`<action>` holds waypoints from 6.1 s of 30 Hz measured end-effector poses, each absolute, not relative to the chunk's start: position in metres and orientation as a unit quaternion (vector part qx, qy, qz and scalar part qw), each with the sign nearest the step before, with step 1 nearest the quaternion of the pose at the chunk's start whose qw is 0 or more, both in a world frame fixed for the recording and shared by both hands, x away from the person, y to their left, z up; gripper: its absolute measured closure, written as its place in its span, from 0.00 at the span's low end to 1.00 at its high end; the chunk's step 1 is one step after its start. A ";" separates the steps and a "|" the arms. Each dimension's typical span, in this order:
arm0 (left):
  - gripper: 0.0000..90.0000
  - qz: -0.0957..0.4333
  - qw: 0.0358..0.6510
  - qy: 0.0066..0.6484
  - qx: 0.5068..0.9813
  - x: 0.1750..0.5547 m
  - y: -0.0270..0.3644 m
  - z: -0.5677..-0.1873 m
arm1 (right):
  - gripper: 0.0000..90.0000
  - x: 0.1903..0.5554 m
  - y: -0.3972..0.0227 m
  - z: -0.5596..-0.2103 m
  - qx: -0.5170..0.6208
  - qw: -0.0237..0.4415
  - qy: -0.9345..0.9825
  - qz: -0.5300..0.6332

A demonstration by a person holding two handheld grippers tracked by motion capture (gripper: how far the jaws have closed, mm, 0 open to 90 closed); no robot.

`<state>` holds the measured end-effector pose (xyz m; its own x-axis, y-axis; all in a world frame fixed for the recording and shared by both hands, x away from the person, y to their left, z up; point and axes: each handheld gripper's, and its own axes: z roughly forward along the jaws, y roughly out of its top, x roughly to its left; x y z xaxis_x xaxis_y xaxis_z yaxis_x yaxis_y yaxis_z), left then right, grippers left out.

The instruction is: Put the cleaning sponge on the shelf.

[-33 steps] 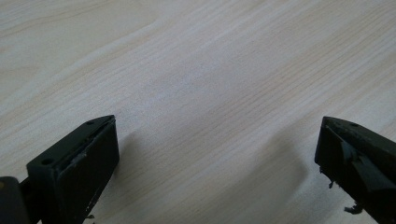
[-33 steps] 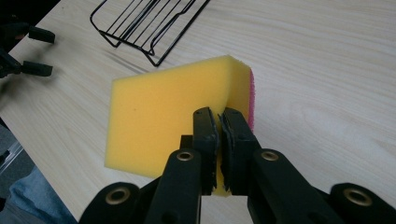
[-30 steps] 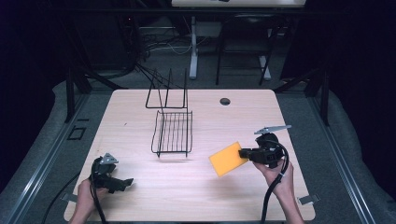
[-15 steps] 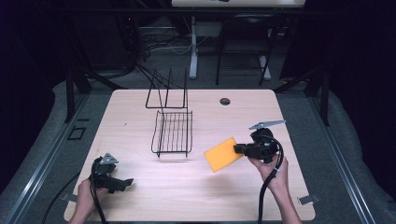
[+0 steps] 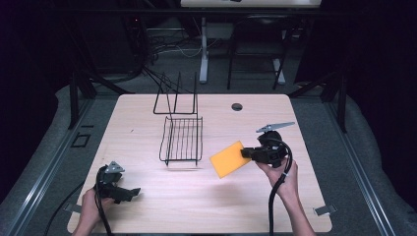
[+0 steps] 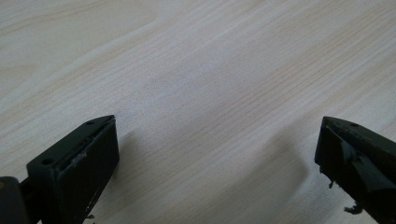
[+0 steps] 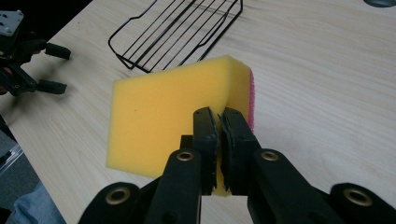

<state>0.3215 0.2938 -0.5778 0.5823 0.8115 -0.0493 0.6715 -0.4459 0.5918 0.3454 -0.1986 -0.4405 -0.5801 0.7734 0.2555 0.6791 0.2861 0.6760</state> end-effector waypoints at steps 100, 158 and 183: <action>0.00 0.120 0.292 0.436 0.842 0.321 0.294 -0.578 | 0.93 0.412 -0.083 -0.480 0.483 0.046 0.743 0.461; 0.00 0.121 0.292 0.436 0.843 0.321 0.294 -0.578 | 0.80 0.412 -0.053 -0.525 0.527 0.015 0.734 0.428; 0.00 0.121 0.291 0.433 0.845 0.322 0.292 -0.577 | 0.35 0.388 -0.075 -0.500 0.492 0.086 0.754 0.427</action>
